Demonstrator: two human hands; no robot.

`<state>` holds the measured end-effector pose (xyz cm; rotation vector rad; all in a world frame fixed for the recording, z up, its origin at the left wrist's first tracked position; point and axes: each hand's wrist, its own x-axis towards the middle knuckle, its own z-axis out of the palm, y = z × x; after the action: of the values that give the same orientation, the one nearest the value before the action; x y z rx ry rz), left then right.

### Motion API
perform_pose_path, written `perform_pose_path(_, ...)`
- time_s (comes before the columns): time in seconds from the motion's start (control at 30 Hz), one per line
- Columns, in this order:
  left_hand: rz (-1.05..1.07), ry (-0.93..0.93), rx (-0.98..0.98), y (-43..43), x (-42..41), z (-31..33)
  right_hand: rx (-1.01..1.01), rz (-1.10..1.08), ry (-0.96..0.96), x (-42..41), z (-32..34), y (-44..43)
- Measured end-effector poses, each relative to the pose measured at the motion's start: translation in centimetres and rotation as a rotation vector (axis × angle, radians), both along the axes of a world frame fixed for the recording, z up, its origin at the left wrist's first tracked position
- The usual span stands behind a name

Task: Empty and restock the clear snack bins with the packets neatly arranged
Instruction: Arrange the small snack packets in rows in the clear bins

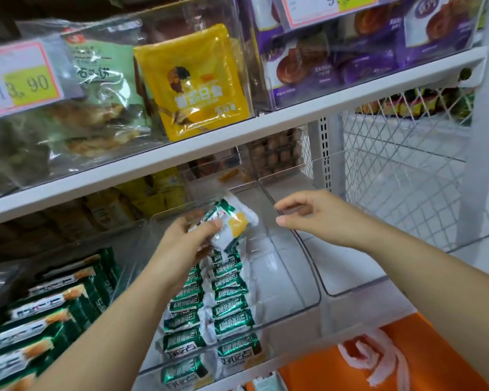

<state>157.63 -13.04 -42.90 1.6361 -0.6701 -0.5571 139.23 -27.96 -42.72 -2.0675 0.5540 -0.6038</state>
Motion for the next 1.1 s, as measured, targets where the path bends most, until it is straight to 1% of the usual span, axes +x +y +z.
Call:
perform_pose_path(0.1, 0.003, 0.100, -0.040, -2.8, 1.1, -1.2, 0.010, -0.001, 0.022, 1.0, -0.6, -0.6)
perform_pose_path(0.2, -0.017, 0.087, -0.052, -5.5, 1.9, -2.2, 0.007, -0.009, 0.020, 1.3, -1.5, -1.2)
perform_pose_path(0.23, -0.028, 0.046, -0.049, -6.2, 2.2, -2.6, 0.007, -0.007, 0.018, 1.3, -1.7, -1.4)
perform_pose_path(0.37, -0.041, -0.306, 0.110, -8.2, 3.4, -3.4, -0.012, 0.013, 0.021, 1.2, -1.9, -1.6)
perform_pose_path(0.43, -0.047, -0.400, 0.135, -9.0, 4.0, -3.8, -0.024, 0.018, 0.038, 1.2, -1.9, -1.8)
perform_pose_path(0.53, -0.094, -0.562, 0.264, -9.6, 5.0, -4.4, -0.036, 0.028, 0.047, 1.3, -1.9, -1.8)
perform_pose_path(0.67, -0.172, -0.676, 0.341, -9.9, 6.0, -5.2, -0.024, 0.030, 0.050, 1.2, -1.8, -1.9)
perform_pose_path(0.87, -0.254, -0.855, 0.437, -10.0, 6.2, -4.0, -0.017, 0.026, 0.051, 1.2, -1.8, -1.8)
perform_pose_path(1.0, -0.345, -1.065, 0.612, -10.0, 6.0, -3.4, -0.009, 0.025, 0.038, 1.3, -2.0, -1.8)
perform_pose_path(1.1, -0.414, -1.179, 0.706, -10.7, 6.3, -3.2, -0.012, 0.015, 0.033, 1.4, -2.1, -1.7)
